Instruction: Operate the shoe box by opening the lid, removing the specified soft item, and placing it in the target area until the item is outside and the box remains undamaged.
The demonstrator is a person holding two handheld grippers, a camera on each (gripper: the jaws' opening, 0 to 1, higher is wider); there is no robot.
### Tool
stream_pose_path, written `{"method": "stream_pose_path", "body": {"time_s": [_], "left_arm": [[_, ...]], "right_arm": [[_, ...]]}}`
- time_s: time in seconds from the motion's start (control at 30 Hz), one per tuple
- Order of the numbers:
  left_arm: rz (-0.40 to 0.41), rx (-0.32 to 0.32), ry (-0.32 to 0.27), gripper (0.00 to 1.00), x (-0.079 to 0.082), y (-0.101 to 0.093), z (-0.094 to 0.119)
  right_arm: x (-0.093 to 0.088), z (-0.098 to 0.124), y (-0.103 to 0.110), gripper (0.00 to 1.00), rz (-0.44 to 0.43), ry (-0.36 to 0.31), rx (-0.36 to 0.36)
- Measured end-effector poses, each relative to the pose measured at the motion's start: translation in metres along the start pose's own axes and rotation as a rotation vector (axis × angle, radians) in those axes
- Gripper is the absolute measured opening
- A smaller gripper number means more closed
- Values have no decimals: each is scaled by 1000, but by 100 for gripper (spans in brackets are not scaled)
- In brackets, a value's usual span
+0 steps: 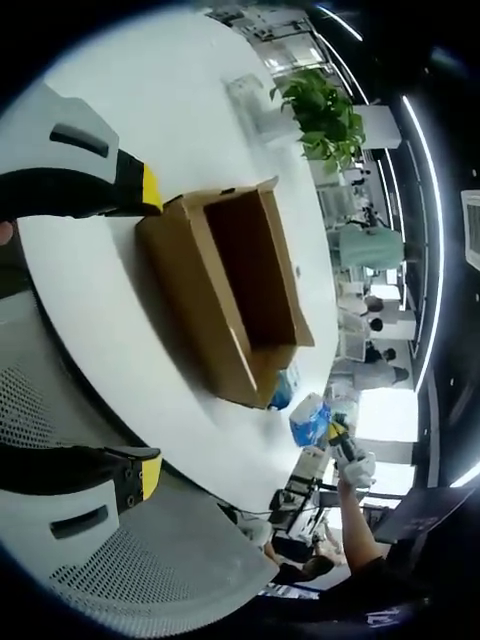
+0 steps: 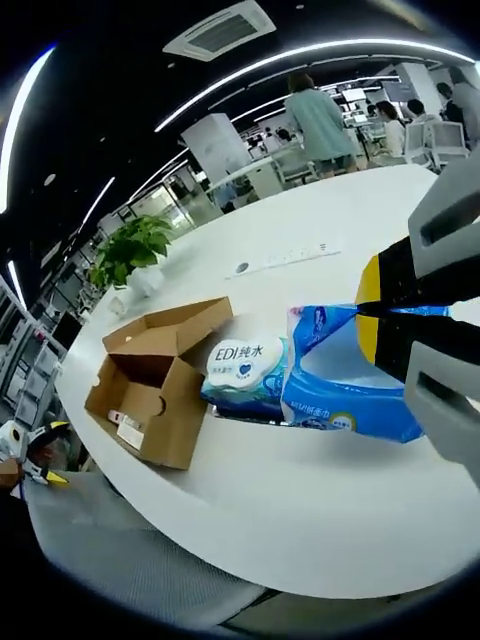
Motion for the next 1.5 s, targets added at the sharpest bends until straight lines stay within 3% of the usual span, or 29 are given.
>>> {"method": "stream_pose_path", "body": {"time_s": [0.73,1.5], "left_arm": [[10,6,17,93,-3,2,-1],[15,12,25,93,-5,3,-1]], "right_arm": [[-25,-37,19,0,104,77,80],[-35,-62,21,0,98,130,101]]}}
Point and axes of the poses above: the point that each gripper's makers call its tool centre point, and the gripper's own axes: z roughly backward along the fingers, y roughly to its left, x roughly out of its top, the point moved 1 cm from there along z, roughly backward along the fingers, and after that the axes turned 11 degrees about y, right-handed, at the moved point
